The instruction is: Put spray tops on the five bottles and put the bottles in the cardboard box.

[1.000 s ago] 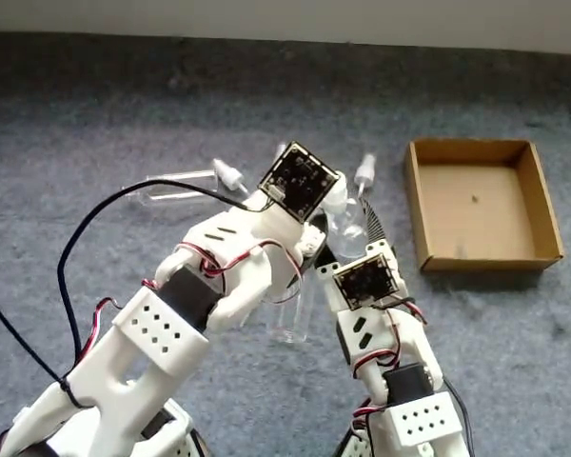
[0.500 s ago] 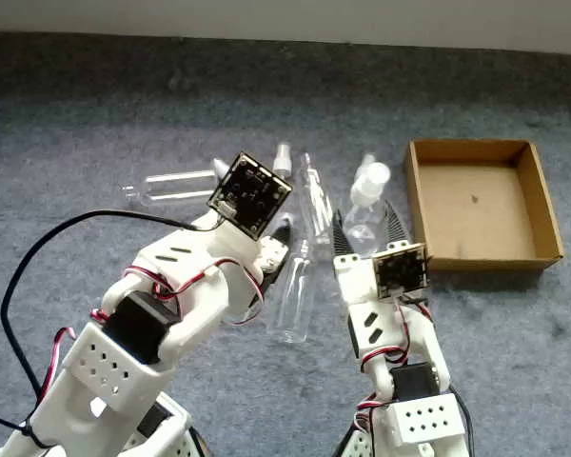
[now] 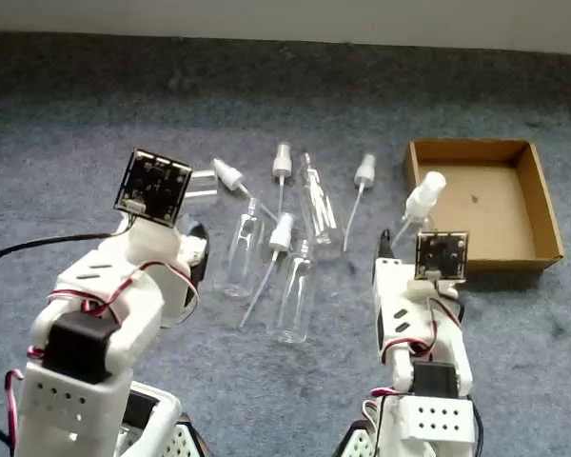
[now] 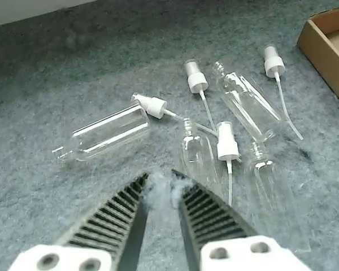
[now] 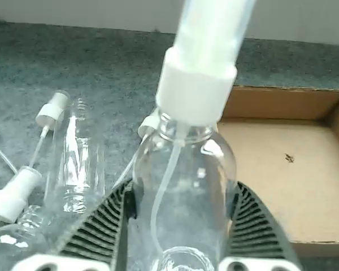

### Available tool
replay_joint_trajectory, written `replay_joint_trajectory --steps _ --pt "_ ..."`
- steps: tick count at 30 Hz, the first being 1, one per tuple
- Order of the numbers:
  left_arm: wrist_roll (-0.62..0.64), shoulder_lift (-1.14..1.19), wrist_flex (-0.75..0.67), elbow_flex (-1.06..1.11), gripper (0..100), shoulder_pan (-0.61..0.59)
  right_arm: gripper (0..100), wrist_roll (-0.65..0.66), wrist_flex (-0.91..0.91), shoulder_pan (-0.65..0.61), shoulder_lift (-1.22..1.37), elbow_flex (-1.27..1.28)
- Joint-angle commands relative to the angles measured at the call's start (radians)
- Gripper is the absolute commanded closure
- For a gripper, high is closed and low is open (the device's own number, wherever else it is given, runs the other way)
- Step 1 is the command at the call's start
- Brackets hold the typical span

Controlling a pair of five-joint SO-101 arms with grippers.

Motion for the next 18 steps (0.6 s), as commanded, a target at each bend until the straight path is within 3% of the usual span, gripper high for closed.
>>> replay_joint_trajectory --steps 1,9,18 --pt "-0.006 -0.079 0.052 0.03 99 -0.016 88.6 -0.002 0.058 0.016 -0.013 -0.156" --pt "-0.006 -0.291 0.049 0.274 99 -0.018 88.7 0.032 0.116 0.093 -0.012 -0.308" --pt "0.002 -0.512 0.057 0.406 99 -0.027 88.7 0.104 0.113 0.094 0.035 -0.341"
